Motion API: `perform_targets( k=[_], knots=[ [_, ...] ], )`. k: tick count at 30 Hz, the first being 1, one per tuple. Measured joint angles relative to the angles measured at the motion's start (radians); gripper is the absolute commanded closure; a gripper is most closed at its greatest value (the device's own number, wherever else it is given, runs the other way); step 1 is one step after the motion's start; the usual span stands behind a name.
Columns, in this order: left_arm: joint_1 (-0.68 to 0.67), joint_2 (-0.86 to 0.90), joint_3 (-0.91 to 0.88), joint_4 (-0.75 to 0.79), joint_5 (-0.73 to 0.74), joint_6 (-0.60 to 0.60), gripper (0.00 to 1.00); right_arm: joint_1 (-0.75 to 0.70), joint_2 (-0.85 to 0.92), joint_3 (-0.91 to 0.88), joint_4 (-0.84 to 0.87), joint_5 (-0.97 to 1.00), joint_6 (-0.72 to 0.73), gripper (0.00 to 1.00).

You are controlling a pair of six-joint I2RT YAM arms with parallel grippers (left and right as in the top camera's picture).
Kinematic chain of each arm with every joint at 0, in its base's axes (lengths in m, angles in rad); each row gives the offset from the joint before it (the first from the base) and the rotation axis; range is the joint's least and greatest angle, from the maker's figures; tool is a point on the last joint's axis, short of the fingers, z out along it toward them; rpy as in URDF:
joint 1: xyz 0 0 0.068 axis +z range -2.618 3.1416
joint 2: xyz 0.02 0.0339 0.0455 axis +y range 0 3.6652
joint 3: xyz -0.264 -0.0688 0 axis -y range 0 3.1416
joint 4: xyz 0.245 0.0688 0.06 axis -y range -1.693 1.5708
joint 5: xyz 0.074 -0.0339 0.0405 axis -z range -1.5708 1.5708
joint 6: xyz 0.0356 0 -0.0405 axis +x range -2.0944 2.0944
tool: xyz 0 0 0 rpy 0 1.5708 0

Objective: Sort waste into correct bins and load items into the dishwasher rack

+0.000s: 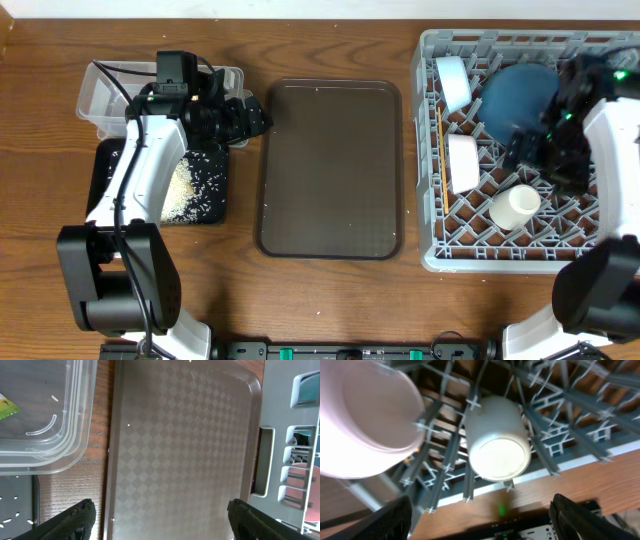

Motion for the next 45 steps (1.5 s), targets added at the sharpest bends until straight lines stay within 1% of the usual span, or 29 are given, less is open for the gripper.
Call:
perform_targets(
  k=[4,5,7,9,14,24,27,30,32,36,38,41,45],
  knots=[
    [0.0,0.0,0.0,0.0,0.0,0.0,0.12,0.025,-0.088,0.134,-0.077,-0.006,-0.019,0.1],
    [0.0,0.0,0.0,0.0,0.0,0.0,0.13,0.039,-0.117,0.164,-0.094,-0.009,-0.022,0.01],
    [0.0,0.0,0.0,0.0,0.0,0.0,0.13,0.075,-0.19,0.224,-0.127,-0.015,-0.027,0.01],
    [0.0,0.0,0.0,0.0,0.0,0.0,0.13,0.111,-0.28,0.257,-0.117,-0.021,-0.034,0.01],
    [0.0,0.0,0.0,0.0,0.0,0.0,0.13,0.122,-0.487,0.28,-0.114,-0.025,-0.037,0.01],
    [0.0,0.0,0.0,0.0,0.0,0.0,0.13,0.122,-0.732,0.28,-0.139,-0.022,-0.048,0.01],
    [0.0,0.0,0.0,0.0,0.0,0.0,0.13,0.122,-0.797,0.255,-0.108,-0.021,-0.076,0.01],
    [0.0,0.0,0.0,0.001,-0.002,0.0,0.13,0.122,-0.877,0.134,0.016,-0.021,-0.127,0.01],
    [0.0,0.0,0.0,0.0,-0.003,0.0,0.13,0.121,-0.941,-0.005,0.147,-0.021,-0.163,0.01],
    [0.0,0.0,0.0,0.001,-0.004,0.0,0.13,0.121,-1.077,-0.349,0.423,-0.023,-0.204,0.01],
    [0.0,0.0,0.0,0.001,-0.004,0.0,0.12,0.121,-1.15,-0.538,0.594,-0.034,-0.214,0.01],
    [0.0,0.0,0.0,0.001,-0.004,0.0,0.12,0.121,-1.241,-0.779,0.804,-0.068,-0.226,0.01],
    [0.0,0.0,0.0,0.001,-0.003,0.0,0.13,0.121,-1.335,-1.054,1.032,-0.136,-0.23,0.01]
  ],
)
